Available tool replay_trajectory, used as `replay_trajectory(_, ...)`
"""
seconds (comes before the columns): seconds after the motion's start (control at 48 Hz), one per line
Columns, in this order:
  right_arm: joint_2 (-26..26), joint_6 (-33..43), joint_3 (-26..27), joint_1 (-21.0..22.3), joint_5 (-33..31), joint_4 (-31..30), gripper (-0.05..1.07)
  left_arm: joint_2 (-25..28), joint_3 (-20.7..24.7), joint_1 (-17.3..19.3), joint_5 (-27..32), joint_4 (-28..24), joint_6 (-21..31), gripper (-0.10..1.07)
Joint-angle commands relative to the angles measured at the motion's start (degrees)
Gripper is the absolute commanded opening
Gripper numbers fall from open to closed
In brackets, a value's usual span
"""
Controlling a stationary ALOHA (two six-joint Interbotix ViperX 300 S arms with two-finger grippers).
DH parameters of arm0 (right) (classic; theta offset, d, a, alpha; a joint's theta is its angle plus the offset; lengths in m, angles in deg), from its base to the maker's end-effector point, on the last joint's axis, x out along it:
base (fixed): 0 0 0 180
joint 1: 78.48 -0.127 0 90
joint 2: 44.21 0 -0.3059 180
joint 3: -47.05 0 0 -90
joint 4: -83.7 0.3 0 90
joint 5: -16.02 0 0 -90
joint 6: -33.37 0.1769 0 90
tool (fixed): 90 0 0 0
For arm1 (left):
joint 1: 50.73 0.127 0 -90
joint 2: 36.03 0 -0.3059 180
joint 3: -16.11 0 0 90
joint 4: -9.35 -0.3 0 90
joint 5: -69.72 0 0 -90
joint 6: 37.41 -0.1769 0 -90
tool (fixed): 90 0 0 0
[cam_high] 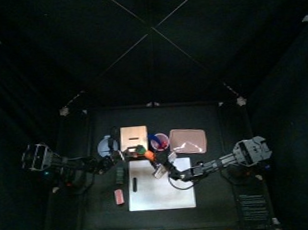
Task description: Split carrot and put carrot top in bowl
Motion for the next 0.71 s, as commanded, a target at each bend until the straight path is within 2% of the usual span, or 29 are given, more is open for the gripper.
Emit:
replay_trajectory(0.0,-1.3,-0.1,0.3,-0.4,0.0,0.5,0.54,-1.2,0.0,0.9,-0.6,0.0,-0.2,0.19)
replay_trajectory(0.354,-1.3,0.0,-0.3,-0.6,0.7,1.4,0.42,-2.7,-1.8,1.5,-0.6,0.0,-0.3,0.19)
replay_trajectory(0.688,-1.3,-0.1,-1.6,-2.3,2.4,3.9,0.42,-6.3,-4.5,2.1,-0.5,-0.3,-1.0,0.19)
